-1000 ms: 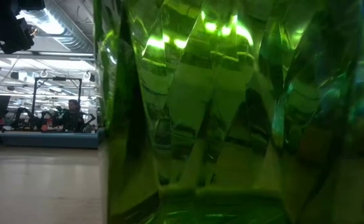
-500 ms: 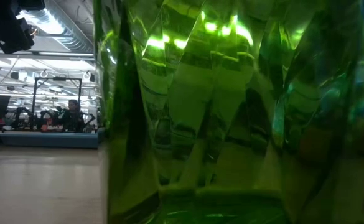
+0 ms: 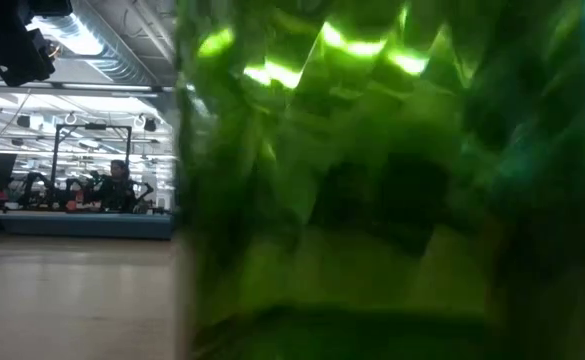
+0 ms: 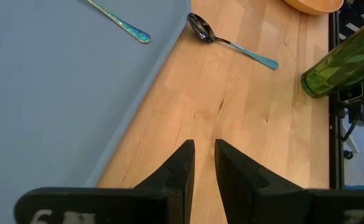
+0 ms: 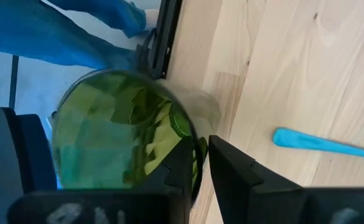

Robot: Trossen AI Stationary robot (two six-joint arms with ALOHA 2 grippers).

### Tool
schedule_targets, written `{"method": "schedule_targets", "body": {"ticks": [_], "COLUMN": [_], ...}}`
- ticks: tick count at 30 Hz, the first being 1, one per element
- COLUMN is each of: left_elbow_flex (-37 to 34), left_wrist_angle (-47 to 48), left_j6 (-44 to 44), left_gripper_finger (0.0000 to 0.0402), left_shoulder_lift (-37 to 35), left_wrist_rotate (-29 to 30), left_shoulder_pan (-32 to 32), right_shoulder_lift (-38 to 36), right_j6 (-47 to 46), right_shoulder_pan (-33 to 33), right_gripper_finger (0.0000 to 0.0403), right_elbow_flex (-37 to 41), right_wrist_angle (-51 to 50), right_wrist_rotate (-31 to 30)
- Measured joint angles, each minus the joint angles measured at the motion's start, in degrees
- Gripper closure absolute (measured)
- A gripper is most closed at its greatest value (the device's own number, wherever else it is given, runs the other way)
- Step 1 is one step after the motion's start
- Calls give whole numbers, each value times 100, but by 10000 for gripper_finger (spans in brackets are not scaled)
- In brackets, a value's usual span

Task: Pick and place plate/cup/fork/spoon on tray
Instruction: Put the green glass on the top right of the blue tray

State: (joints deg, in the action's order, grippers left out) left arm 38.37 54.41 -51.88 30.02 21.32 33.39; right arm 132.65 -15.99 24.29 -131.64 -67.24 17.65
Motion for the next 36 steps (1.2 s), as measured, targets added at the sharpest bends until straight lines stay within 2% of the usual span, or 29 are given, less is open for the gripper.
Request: {"method": "schedule_targets", "body": {"ticks": [6, 10, 17, 20, 23, 27, 32, 36], "left_elbow_flex": [0, 0, 0, 0, 0, 5, 239, 617], "left_wrist_angle": [0, 0, 0, 1, -1, 0, 84, 207], "left_j6": [0, 0, 2, 150, 545, 599, 813, 1025], "left_gripper_finger": [345, 345, 345, 345, 345, 345, 345, 345], "left_shoulder_lift": [0, -1, 0, -2, -2, -2, -1, -1], "left_wrist_rotate": [0, 0, 0, -5, -156, -166, -37, 293], "left_shoulder_pan": [0, 2, 0, 2, 1, 0, 0, 2], "right_shoulder_lift": [4, 3, -21, -21, -78, -315, -416, -494], "right_j6": [-3, -31, -197, -176, -195, -470, -474, -450], "right_shoulder_pan": [1, 0, -71, -153, -294, -554, -1006, -1484], "right_gripper_finger": [349, 389, 394, 394, 394, 395, 395, 395], "right_elbow_flex": [185, 185, 182, -86, -343, -335, -331, -333], "right_wrist_angle": [63, 56, 42, -294, -468, -655, -829, -851], "right_wrist_rotate": [-5, -39, -106, -285, -429, -554, -744, -756]}}
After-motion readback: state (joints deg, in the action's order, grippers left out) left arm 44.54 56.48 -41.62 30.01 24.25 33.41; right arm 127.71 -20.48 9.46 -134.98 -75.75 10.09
